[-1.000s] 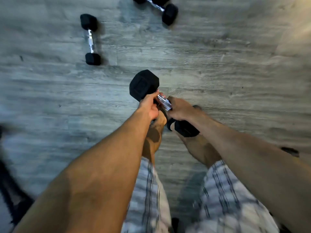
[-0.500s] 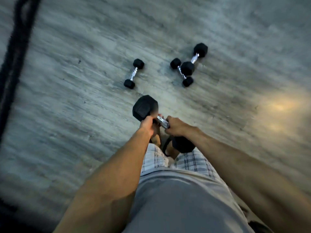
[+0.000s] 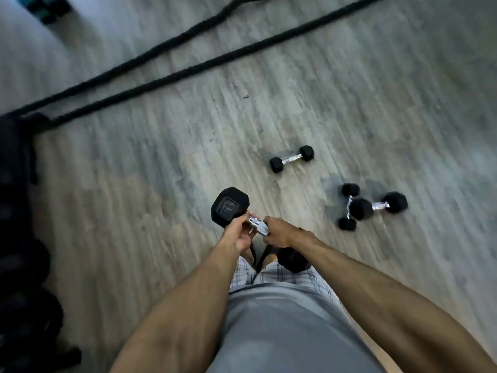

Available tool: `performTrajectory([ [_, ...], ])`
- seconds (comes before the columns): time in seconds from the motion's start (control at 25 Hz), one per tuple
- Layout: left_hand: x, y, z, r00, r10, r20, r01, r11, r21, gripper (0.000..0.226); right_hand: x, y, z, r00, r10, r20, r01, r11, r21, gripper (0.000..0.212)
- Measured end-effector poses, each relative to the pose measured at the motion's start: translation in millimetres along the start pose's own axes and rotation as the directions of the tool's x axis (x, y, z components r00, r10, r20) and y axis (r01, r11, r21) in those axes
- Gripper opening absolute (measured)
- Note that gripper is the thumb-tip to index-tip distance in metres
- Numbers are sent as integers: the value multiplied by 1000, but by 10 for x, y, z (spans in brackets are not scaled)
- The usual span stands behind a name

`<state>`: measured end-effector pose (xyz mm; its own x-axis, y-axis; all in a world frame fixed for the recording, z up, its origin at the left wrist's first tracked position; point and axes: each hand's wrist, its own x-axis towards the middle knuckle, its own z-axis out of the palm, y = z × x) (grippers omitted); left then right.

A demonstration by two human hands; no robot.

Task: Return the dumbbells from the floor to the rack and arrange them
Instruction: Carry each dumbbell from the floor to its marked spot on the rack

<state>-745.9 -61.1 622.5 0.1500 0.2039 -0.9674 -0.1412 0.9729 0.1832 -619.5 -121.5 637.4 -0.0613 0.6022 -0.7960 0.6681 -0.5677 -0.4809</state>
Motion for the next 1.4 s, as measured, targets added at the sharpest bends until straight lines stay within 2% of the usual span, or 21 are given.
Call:
performTrajectory([
  [0.2, -8, 199, -518, 997, 29, -73, -53, 938, -342, 16, 385, -638, -49, 977, -83, 199, 136, 954, -268, 25],
  [0.36, 36, 441, -1047, 991, 17, -133, -90, 818, -568, 20, 754, -1321, 91, 935, -92, 341, 237, 879, -414, 19],
  [0.56, 16, 883, -1705, 982, -15, -189, -125, 697, -706, 16, 1188, -2236, 346, 898, -79, 432, 337, 754, -563, 29],
  [0.68, -51, 1240, -2142, 981, 19, -192, -162, 622, -766, 17, 1427, -2830, 517, 877, -106, 468, 417, 653, -633, 34],
  [0.88, -165, 1784, -2787, 968, 49, -248, -238, 508, -828, 13, 1820, -3695, 795, 841, -123, 527, 497, 559, -663, 30],
  [1.0, -243, 2074, -3226, 957, 46, -287, -280, 413, -867, 14, 2063, -4244, 1041, 810, -127, 573, 562, 445, -697, 31],
  [1.28, -252, 2783, -4247, 945, -38, -325, -312, 201, -929, 23, 2735, -5523, 1691, 731, -32, 682, 667, 245, -703, 31],
  [1.4, -274, 3176, -4708, 932, -95, -351, -343, 86, -935, 12, 3005, -6191, 1940, 695, 13, 718, 706, 177, -686, 30],
])
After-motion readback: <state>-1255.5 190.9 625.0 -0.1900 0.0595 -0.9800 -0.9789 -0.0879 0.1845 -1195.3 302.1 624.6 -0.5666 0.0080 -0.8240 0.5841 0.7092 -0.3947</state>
